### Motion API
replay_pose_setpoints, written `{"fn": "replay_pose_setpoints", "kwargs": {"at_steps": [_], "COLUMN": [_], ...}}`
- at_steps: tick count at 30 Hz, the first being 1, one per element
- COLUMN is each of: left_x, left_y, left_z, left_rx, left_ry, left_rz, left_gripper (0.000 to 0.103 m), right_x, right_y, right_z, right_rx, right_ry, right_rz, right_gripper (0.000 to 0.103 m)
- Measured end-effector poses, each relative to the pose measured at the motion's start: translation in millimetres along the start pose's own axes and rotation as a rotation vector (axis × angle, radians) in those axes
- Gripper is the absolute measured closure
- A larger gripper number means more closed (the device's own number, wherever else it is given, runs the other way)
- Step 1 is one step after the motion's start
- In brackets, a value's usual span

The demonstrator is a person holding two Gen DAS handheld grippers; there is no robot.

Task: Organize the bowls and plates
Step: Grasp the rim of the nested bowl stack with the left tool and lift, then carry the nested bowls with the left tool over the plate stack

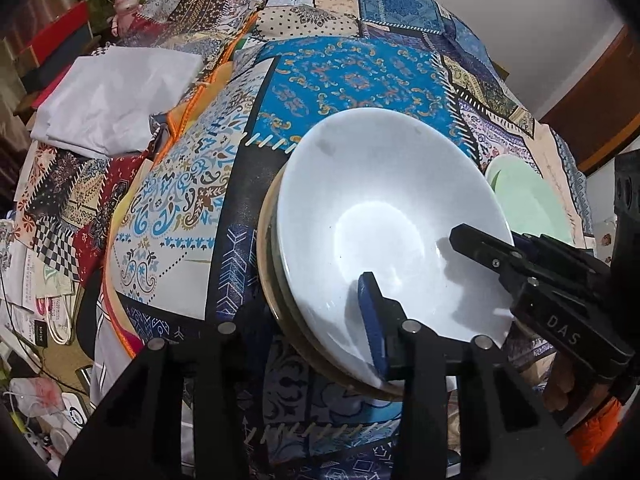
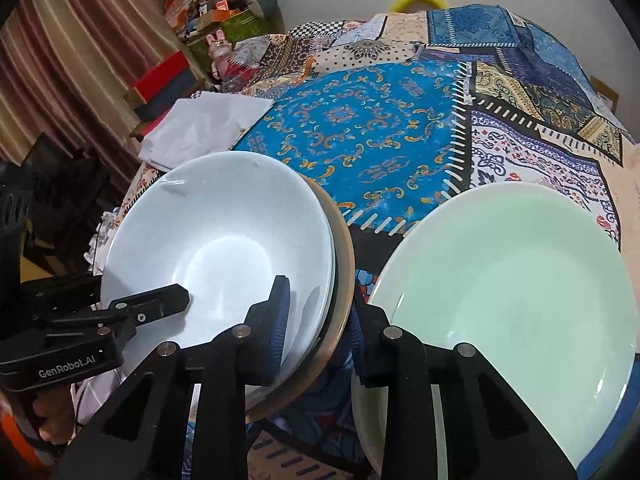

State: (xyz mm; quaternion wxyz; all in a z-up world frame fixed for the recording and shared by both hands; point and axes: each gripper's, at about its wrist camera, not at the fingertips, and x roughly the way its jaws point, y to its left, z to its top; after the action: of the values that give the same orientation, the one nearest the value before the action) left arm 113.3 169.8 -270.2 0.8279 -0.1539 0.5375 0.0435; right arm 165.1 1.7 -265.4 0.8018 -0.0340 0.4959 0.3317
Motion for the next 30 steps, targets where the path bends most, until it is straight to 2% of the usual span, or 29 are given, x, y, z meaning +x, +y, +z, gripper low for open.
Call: {"fn": "replay_pose_setpoints", "kwargs": {"at_steps": [18, 30], "left_x": [-35.9, -43.8], "left_y": [-45.4, -77.9], "left_z": [18.4, 23.1], "left_rx": [0.064, 0.117], "left_ry": [-0.086, -0.099], "left_rz": [-0.048, -0.076], "left_gripper": [0.064, 0.064], "right_x": [-57.6, -84.8], "right_y": [-16.8, -39.9], "right_z": [7.8, 2.2], "right_rx": [0.036, 0.073], "right_ry": [-0.139, -0.187], "right_rz": [-0.039, -0.064], "right_gripper": [0.078, 0.078]}}
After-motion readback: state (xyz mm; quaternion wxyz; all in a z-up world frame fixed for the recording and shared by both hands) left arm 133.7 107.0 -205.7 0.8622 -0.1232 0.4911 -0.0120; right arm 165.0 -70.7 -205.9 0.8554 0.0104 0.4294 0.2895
